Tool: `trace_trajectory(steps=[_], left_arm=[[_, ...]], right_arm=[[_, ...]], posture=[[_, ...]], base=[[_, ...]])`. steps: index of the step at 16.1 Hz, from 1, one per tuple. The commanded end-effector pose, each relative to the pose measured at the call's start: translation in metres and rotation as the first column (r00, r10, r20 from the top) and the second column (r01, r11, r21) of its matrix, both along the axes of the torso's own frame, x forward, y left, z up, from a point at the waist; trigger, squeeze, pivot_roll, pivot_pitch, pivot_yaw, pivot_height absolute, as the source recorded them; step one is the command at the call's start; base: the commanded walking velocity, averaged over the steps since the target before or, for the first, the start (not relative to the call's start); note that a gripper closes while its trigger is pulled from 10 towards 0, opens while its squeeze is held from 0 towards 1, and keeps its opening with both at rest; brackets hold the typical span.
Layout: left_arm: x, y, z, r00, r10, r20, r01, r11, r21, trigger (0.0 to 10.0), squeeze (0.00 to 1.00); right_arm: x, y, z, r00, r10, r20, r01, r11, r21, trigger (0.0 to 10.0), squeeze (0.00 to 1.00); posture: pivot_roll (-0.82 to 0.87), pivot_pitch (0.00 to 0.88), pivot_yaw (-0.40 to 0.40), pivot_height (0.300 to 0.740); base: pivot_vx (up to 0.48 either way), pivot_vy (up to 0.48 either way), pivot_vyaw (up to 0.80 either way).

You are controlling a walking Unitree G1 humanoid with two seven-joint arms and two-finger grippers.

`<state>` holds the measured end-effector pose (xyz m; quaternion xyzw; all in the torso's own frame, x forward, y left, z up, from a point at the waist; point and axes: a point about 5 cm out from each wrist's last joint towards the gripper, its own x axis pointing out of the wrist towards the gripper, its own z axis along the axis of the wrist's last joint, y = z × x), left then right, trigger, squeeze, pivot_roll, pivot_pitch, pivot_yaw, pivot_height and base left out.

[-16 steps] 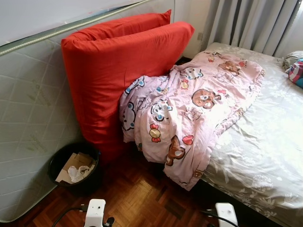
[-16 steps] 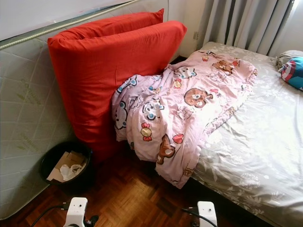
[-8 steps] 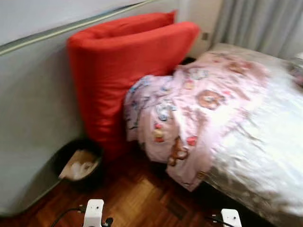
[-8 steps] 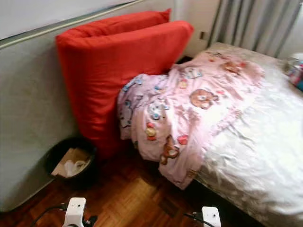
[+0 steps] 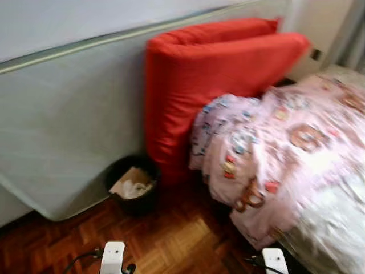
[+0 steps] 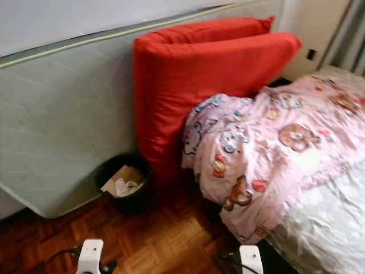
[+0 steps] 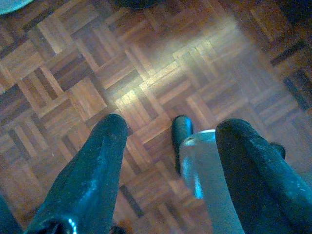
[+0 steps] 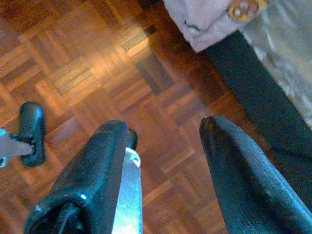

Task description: Clean up the room

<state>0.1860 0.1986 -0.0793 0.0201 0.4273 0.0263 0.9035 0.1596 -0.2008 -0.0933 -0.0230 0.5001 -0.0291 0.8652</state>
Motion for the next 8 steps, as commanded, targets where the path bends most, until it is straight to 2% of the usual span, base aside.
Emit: trace_trajectory(steps=[1,8], left_arm=[[-0.0047,0.0024,-0.0025,1.0,0.006,-0.029,-0.006,1.0,0.007,10.0,0.0],[-0.0047,0.0001,-0.0027,1.0,-0.006,-0.028,0.006,1.0,0.005,10.0,0.0]], right_arm=[[-0.0008,0.0052,-0.0012,1.0,0.004,-0.005,-0.004,1.0,0.016,10.0,0.0],[0.0009,0.0056,-0.0005,1.0,0.004,0.0,-0.004,1.0,0.016,10.0,0.0]], posture=[[-0.08,0.011,-0.004,0.74],[-0.08,0.0,-0.003,0.74]], base=[[0.0,0.0,0.8],[0.0,0.0,0.8]])
